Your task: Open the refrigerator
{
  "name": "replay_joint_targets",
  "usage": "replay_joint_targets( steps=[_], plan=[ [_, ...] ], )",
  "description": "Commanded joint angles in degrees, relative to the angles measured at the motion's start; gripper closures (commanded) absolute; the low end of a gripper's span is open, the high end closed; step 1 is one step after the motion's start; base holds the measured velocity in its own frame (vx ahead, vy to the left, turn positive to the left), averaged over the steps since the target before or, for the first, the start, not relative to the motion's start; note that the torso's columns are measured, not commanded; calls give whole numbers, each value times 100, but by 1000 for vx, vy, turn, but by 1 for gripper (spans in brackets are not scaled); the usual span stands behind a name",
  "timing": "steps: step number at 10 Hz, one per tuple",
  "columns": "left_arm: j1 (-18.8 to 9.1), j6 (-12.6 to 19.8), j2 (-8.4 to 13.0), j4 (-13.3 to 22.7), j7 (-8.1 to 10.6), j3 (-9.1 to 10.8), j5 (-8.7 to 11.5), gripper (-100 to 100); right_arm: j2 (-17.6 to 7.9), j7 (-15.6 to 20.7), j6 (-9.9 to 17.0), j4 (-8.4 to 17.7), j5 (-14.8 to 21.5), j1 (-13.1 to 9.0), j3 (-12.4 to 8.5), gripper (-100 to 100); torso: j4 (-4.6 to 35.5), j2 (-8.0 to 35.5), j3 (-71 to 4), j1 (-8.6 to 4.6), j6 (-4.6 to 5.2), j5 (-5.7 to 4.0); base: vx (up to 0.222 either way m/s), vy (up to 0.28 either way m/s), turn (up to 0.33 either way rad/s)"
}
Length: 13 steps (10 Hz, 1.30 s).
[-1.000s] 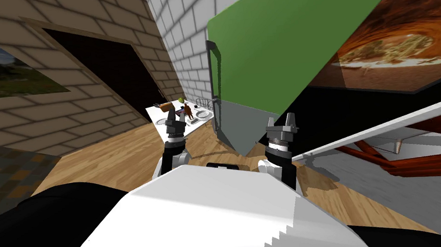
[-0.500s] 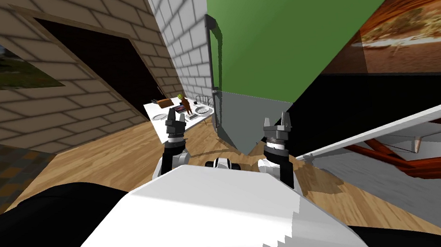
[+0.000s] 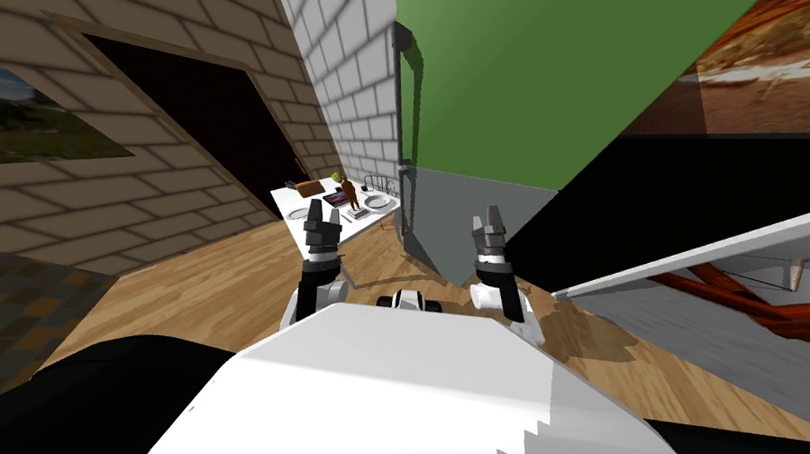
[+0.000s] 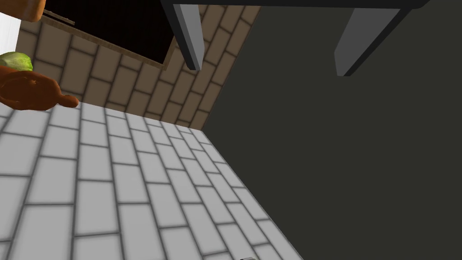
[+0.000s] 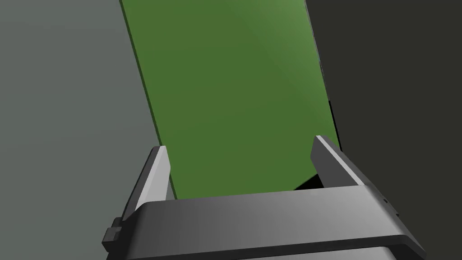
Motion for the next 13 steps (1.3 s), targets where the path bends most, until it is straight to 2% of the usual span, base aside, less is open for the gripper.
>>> replay_joint_targets(
  steps=[1,3,4,5,6,8,9,10,11,12,13],
  plan=[
    [0,0,0,0,0,0,0,0,-208,337,191,501,386,-491,32,-100,0,0,0,-1,0,0,1,112,71],
    [0,0,0,0,0,0,0,0,-371,618,352,895,719,-869,55,-100,1,5,3,2,0,1,4,128,73],
    [0,0,0,0,0,0,0,0,-371,618,352,983,719,-941,55,-100,0,0,0,0,1,0,17,86,16],
    [0,0,0,0,0,0,0,0,-456,767,438,1176,896,-1156,67,-100,-1,-1,-1,-16,2,-4,18,73,47],
    [0,0,0,0,0,0,0,0,-456,767,438,1224,896,-1178,67,-100,-1,-2,-1,-17,0,-5,17,59,24],
    [0,0,0,0,0,0,0,0,-637,1081,618,1623,1268,-1591,93,-100,1,3,2,-3,-1,-1,5,96,62],
    [0,0,0,0,0,0,0,0,-637,1081,618,1735,1268,-1675,93,-100,1,4,3,13,0,4,8,92,28],
    [0,0,0,0,0,0,0,0,-731,1244,712,1888,1460,-1866,106,-100,1,3,2,-1,1,1,15,82,50],
    [0,0,0,0,0,0,0,0,-731,1244,712,2006,1460,-1934,106,-100,0,-1,-1,-8,0,-2,16,65,29],
    [0,0,0,0,0,1,0,0,-825,1409,809,2232,1656,-2168,119,-100,-1,-1,-1,-14,2,-4,18,82,48],
    [0,0,0,0,0,0,0,0,-825,1409,809,2288,1656,-2199,119,-100,0,-1,-1,-4,0,-2,13,76,32]
  ],
)
